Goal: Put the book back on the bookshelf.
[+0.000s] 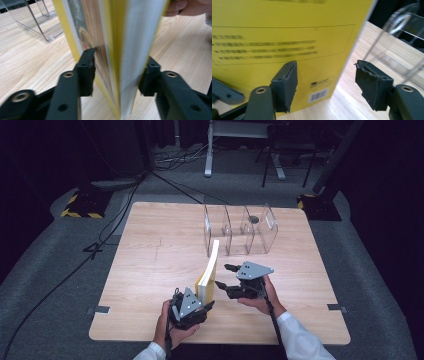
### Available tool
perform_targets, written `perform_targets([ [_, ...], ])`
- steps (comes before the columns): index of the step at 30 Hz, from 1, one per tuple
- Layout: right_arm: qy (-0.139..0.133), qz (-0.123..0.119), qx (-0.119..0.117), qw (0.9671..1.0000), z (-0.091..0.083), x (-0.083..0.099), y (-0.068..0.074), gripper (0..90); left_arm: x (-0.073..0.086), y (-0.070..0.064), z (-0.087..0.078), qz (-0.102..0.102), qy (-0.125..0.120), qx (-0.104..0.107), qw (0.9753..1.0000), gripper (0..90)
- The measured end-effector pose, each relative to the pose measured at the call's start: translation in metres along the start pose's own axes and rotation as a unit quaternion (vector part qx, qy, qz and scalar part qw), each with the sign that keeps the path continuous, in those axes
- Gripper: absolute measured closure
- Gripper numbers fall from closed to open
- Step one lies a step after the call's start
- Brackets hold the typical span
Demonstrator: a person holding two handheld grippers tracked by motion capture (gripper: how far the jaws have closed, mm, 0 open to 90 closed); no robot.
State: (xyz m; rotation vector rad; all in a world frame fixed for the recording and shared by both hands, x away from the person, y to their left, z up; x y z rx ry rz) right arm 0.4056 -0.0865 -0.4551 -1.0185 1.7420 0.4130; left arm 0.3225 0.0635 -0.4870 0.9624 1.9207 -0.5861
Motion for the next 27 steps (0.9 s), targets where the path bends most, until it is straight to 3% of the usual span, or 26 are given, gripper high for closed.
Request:
perform_targets([
  [6,0.002,0.0,-0.001,1.0,-0.009,0.009,-0.016,31.2,0.005,0.008,-0.01,0.004,0.005,0.037,0.9993,70.7],
  [9,-0.007,0.009,-0.01,0.9999,-0.015,0.012,-0.024,30.3,0.008,0.01,-0.017,0.015,0.008,0.066,0.9977,73.9],
  [13,-0.018,0.002,-0.048,0.9987,-0.024,0.013,-0.023,30.4,0.008,0.006,-0.022,0.045,0.022,0.079,0.9956,74.7],
  [16,-0.023,-0.009,-0.062,0.9978,-0.027,0.014,-0.02,30.3,0.01,0.007,-0.026,0.054,0.026,0.098,0.9934,74.7],
  [22,-0.033,-0.029,-0.122,0.9916,-0.027,0.008,-0.006,30.0,0.016,0.013,-0.039,0.074,0.039,0.134,0.9874,74.7],
  [27,-0.036,-0.034,-0.167,0.9848,-0.022,0.003,0.008,32.1,0.019,0.017,-0.044,0.081,0.044,0.144,0.9852,74.5],
])
Point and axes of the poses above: each handheld gripper's, and its own axes: z roughly forward along the jaws, x roughly out of its underside, y roughly to its left, the point moved 6 cm from there along z, roughly forward along the jaws, and after that the axes turned 7 degrees about x, right-handed, at the moved point
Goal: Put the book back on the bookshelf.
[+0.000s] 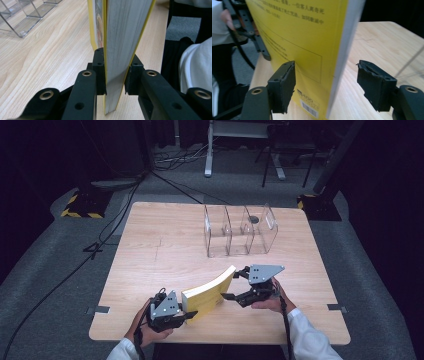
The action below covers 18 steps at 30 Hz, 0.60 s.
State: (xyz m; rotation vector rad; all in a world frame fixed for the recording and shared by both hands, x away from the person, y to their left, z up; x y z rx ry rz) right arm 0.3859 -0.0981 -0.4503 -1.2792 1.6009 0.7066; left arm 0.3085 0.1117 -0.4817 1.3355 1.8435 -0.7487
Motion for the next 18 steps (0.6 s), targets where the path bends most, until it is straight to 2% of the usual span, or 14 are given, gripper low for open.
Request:
perform_targets([
  [4,0.004,-0.009,-0.024,0.9997,0.004,0.0,0.007,34.6,0.002,0.004,-0.001,0.0,0.0,-0.016,0.9999,73.9],
  [6,0.006,-0.01,-0.016,0.9998,0.004,0.001,0.008,37.7,0.003,0.005,-0.002,-0.006,-0.004,-0.024,0.9997,73.0],
  [9,-0.007,0.003,-0.025,0.9997,-0.002,0.003,0.005,46.0,0.004,0.007,-0.003,-0.007,-0.004,-0.041,0.9991,69.9],
  [13,-0.018,0.003,-0.041,0.999,-0.01,0.007,0.009,54.7,0.01,0.008,-0.002,-0.018,0.001,-0.08,0.9966,62.8],
  [18,-0.024,-0.013,-0.069,0.9973,-0.02,0.01,0.02,56.6,0.013,0.009,0.0,-0.025,-0.008,-0.096,0.995,59.1],
])
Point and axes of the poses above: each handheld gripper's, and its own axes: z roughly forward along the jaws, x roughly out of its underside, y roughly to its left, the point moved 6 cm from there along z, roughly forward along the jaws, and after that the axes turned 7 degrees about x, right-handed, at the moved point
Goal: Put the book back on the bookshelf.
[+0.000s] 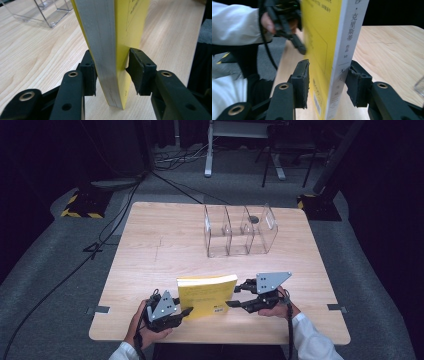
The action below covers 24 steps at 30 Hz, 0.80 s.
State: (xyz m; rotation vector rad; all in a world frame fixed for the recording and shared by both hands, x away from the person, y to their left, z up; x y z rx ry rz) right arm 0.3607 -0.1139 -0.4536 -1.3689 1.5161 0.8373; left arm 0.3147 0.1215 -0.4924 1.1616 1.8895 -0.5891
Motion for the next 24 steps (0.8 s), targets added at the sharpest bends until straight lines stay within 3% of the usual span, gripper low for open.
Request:
perform_targets([
  [5,0.001,-0.01,-0.027,0.9996,0.0,-0.001,0.009,53.5,-0.002,0.002,0.005,-0.002,-0.006,-0.005,1.0,57.0],
  [12,-0.008,0.009,-0.016,0.9998,0.006,0.003,0.002,52.7,-0.009,0.011,0.016,-0.006,-0.01,0.0,0.9999,54.7],
  [18,-0.002,0.006,0.019,0.9998,0.003,0.005,-0.004,53.9,-0.02,0.014,0.033,0.004,-0.011,0.002,0.9999,57.2],
  [20,-0.001,-0.002,0.054,0.9985,-0.005,0.007,-0.006,57.4,-0.029,0.014,0.046,0.008,-0.014,0.006,0.9999,56.6],
  [24,0.002,-0.001,0.079,0.9969,-0.017,0.011,-0.01,61.1,-0.038,0.012,0.06,0.012,-0.015,0.01,0.9998,55.8],
])
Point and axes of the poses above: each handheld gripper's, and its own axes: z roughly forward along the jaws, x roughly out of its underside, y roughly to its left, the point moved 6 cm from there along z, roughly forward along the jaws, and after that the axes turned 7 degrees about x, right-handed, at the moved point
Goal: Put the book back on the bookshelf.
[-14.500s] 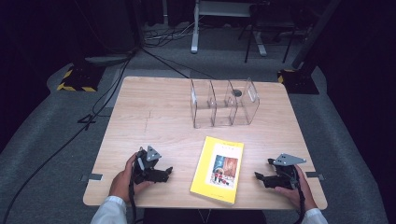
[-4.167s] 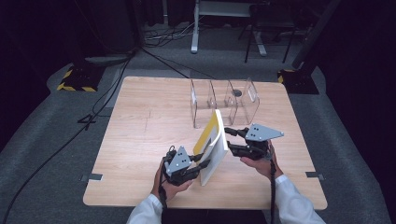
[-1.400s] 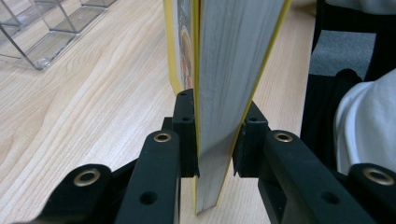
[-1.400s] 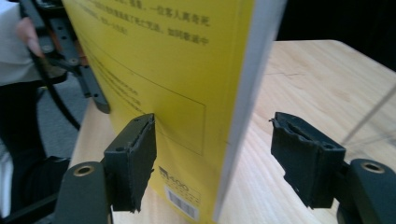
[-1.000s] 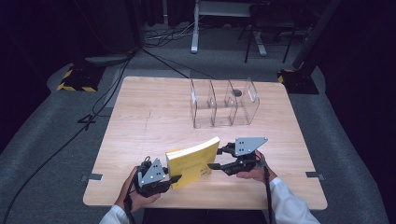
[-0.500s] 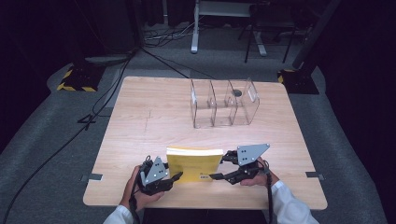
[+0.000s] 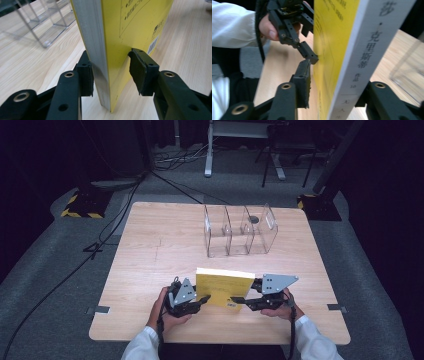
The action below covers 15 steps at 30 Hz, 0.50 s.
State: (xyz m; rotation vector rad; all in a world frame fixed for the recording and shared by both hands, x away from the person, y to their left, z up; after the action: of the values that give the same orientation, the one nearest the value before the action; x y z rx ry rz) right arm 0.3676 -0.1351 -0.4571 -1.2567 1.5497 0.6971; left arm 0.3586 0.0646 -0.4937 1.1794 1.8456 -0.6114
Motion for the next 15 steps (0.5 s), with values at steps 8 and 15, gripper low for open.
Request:
perform_targets([
  [8,0.004,0.008,0.032,0.9995,-0.03,0.015,-0.009,63.8,-0.021,-0.006,0.034,0.014,-0.001,0.021,0.9997,55.7],
  [15,0.006,0.037,0.04,0.9985,-0.031,0.024,-0.016,56.8,-0.028,-0.003,0.046,0.005,-0.01,0.028,0.9995,53.6],
])
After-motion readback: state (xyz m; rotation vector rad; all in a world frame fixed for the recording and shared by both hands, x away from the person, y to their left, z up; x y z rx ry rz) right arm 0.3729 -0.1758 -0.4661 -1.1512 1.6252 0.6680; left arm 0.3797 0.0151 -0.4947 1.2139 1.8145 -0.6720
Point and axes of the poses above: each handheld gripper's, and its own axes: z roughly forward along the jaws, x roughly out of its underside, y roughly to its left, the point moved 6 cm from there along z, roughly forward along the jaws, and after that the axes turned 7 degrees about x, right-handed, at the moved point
